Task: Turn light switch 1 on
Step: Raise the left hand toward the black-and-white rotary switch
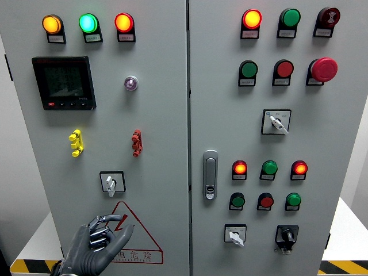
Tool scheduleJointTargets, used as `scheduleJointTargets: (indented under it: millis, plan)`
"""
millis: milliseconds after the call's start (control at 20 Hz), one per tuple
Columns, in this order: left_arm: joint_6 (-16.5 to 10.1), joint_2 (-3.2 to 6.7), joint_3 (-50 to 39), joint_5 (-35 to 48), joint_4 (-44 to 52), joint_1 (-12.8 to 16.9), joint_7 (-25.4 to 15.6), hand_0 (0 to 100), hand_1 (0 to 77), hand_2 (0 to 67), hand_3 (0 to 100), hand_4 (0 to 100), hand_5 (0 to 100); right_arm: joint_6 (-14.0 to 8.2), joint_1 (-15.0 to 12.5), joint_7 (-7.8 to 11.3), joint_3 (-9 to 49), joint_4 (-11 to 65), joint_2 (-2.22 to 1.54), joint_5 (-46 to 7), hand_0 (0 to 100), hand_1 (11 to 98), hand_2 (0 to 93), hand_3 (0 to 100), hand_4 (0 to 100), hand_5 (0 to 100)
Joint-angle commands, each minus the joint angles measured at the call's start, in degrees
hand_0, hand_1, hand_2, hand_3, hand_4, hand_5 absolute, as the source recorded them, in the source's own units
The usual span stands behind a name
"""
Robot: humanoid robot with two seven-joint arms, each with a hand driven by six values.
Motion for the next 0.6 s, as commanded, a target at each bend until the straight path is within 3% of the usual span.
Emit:
scheduleJointTargets:
  millis: [0, 150, 300, 400, 550]
  plan:
    - [0.07, -0.03, -0.87, -0.42, -0.08, -1.22, 1.84, 0, 59.4, 36.6, 95, 100, 97, 0.01, 0.0, 0.0, 0.0, 0.0, 0.07, 0.0, 0, 19.7, 0.0, 20, 19, 11]
    - [0.07, -0.12, -1.23, -0.42, 0.0, -1.66, 2.02, 0, 59.9, 36.2, 98, 100, 100, 0.01, 0.0, 0.0, 0.0, 0.0, -0.02, 0.0, 0, 19.8, 0.0, 20, 19, 11]
    - [0.07, -0.12, -2.28, -0.42, 0.0, -3.06, 2.19, 0, 61.9, 40.7, 99, 100, 100, 0.01, 0.0, 0.0, 0.0, 0.0, -0.02, 0.0, 0, 19.6, 0.0, 20, 19, 11]
    - [0.24, -0.12, -2.46, -0.33, -0.17, -3.94, 4.29, 0, 63.3, 42.0, 100, 100, 100, -0.07, 0.0, 0.0, 0.0, 0.0, -0.02, 0.0, 0, 19.6, 0.0, 20, 19, 11]
    - [3.57, -0.03, -2.55, -0.24, -0.09, -4.64, 6.06, 0, 65.1, 42.5, 100, 100, 100, -0.07, 0.0, 0.0, 0.0, 0.0, 0.07, 0.0, 0, 19.7, 0.0, 20, 19, 11]
